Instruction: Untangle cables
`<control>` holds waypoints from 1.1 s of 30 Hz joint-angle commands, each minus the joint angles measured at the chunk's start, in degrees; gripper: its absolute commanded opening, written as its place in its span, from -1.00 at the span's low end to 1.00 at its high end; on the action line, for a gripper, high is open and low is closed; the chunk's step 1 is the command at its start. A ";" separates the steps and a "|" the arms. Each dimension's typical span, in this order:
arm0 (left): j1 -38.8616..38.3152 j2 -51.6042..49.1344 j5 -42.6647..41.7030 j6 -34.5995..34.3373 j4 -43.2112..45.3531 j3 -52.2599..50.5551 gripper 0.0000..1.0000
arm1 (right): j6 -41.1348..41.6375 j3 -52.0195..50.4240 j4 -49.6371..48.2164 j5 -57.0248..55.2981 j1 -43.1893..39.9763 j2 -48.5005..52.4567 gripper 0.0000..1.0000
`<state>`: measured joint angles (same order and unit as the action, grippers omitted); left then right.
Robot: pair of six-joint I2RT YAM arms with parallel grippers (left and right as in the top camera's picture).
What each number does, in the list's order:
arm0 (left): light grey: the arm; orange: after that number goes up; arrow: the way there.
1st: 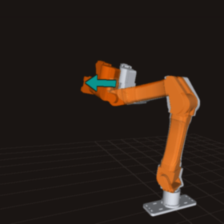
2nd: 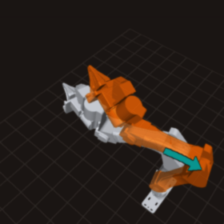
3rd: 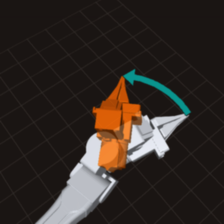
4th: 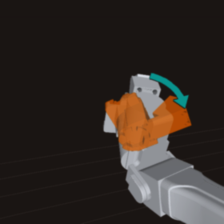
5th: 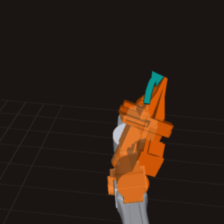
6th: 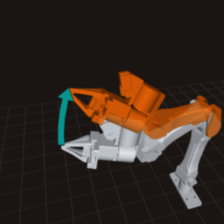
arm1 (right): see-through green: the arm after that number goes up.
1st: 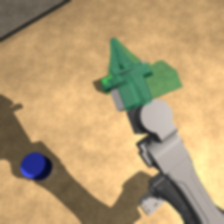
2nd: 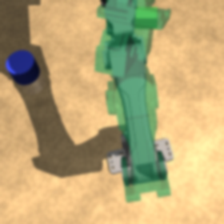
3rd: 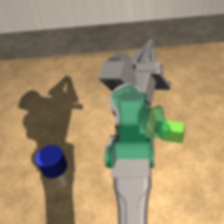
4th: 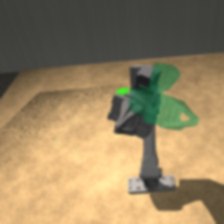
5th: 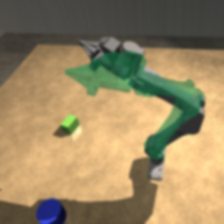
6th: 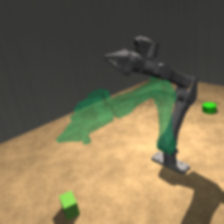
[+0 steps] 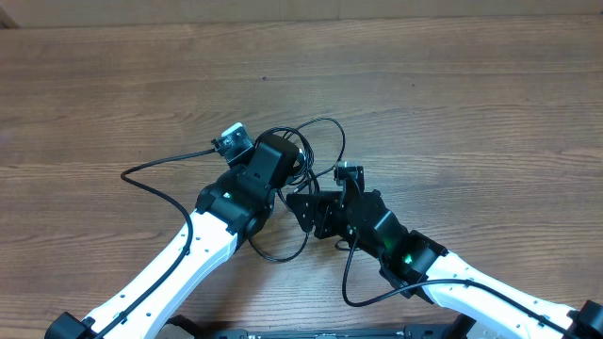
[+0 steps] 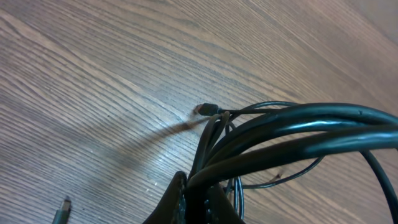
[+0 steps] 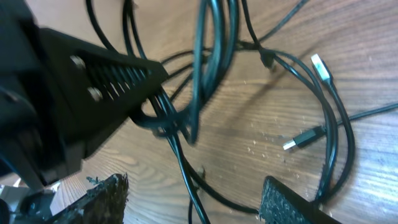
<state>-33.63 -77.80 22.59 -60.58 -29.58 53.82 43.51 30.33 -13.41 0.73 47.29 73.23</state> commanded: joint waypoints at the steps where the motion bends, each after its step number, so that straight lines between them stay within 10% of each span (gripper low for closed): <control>1: 0.22 -0.09 -3.39 3.43 0.57 0.35 -0.92 | -0.31 0.33 -3.54 -2.23 0.22 -0.55 0.25; 8: 0.20 -0.09 -8.79 7.96 1.09 0.35 -0.92 | -0.50 0.35 -4.33 -5.18 0.17 -0.55 -0.08; 16: 0.20 -0.09 -9.31 7.91 1.11 0.35 -0.92 | -0.48 0.33 -4.28 -5.18 0.17 -0.55 -0.91; 33: 0.22 -0.09 -5.70 -16.15 2.95 0.35 -0.92 | -0.09 0.04 1.99 6.51 3.56 -0.44 -0.92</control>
<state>-33.39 -77.80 15.59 -69.52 -27.44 53.82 43.46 30.33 -12.36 5.45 48.84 73.23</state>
